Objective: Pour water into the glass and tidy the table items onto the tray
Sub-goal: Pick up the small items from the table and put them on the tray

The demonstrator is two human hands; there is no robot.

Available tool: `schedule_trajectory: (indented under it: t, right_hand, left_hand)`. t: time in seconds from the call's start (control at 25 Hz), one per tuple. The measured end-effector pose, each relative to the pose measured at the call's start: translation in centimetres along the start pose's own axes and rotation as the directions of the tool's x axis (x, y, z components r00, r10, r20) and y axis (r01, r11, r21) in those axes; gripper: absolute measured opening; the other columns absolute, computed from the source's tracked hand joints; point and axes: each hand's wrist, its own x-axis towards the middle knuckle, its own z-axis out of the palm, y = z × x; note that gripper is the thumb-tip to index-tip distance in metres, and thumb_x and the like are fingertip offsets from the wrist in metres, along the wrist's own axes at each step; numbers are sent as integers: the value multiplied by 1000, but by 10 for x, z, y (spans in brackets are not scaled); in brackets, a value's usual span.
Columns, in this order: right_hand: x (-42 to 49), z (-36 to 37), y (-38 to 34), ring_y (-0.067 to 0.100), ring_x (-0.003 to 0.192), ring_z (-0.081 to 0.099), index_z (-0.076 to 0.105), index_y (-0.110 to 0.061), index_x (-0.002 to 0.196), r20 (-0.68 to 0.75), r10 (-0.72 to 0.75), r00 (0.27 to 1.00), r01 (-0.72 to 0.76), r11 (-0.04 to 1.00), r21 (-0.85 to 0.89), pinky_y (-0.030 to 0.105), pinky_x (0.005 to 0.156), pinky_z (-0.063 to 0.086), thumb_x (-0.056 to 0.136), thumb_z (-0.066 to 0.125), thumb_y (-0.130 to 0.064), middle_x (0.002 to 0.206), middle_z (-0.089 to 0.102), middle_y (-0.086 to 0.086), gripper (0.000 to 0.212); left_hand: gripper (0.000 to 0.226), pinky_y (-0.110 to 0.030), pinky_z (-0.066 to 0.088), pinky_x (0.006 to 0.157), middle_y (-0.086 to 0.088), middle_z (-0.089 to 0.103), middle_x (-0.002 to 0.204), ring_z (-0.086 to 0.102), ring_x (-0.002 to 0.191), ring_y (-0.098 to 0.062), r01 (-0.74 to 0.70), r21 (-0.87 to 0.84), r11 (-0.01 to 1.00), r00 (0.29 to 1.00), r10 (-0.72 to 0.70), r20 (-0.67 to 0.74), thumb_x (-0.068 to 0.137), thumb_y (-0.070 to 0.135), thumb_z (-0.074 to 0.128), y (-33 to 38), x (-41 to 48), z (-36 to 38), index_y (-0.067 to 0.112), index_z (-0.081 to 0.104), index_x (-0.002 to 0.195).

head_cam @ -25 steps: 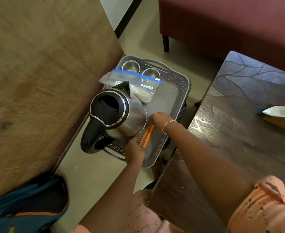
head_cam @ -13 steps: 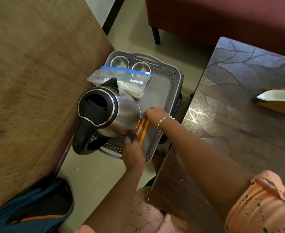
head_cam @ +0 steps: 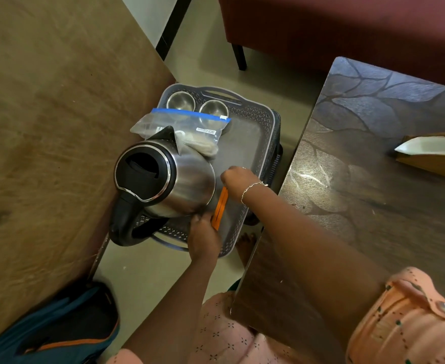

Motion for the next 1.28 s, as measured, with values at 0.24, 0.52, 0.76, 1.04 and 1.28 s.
schedule_trajectory:
  t: [0.24, 0.52, 0.76, 1.04, 1.28]
  right_hand:
    - [-60, 9, 37, 42, 98, 58, 58, 2, 111, -655, -145, 742, 107, 989, -98, 44, 80, 54, 72, 41, 3, 111, 59, 27, 42]
    - [-178, 68, 122, 43, 127, 39, 39, -6, 133, -669, 132, 731, -204, 979, -29, 52, 102, 39, 82, 51, -22, 136, 42, 29, 55]
    - [-288, 116, 211, 41, 132, 30, 33, -8, 132, -672, 356, 650, -405, 910, 91, 43, 112, 17, 81, 40, -32, 138, 39, 30, 57]
    - [-406, 150, 302, 38, 124, 28, 40, -7, 127, -711, 543, 447, -570, 786, 242, 44, 104, 24, 74, 57, -27, 132, 42, 31, 59]
    - [-468, 171, 367, 38, 123, 34, 40, -6, 127, -679, 655, 332, -625, 692, 362, 43, 106, 24, 69, 73, -17, 129, 47, 31, 68]
  left_hand:
    - [33, -44, 49, 83, -12, 58, 120, 58, 108, -33, -294, 138, 946, 922, 318, -219, 92, 18, 39, 14, -28, -2, 8, 55, 120]
    - [63, -55, 18, 108, -21, 31, 148, 22, 137, -31, -600, 470, 647, 727, 687, -19, 88, 42, 31, 99, -98, 53, 7, 27, 141]
    - [71, -52, 17, 109, -21, 17, 151, 16, 140, -31, -748, 441, 497, 586, 806, 87, 89, 47, 30, 172, -172, 122, 9, 15, 146]
    - [71, -55, 24, 111, -20, 28, 149, 18, 139, -28, -824, 460, 331, 471, 851, 231, 85, 50, 27, 248, -242, 185, 8, 25, 142]
    - [68, -52, 24, 112, -20, 31, 148, 29, 138, -31, -872, 447, 200, 349, 893, 283, 86, 48, 32, 302, -279, 226, 8, 30, 140]
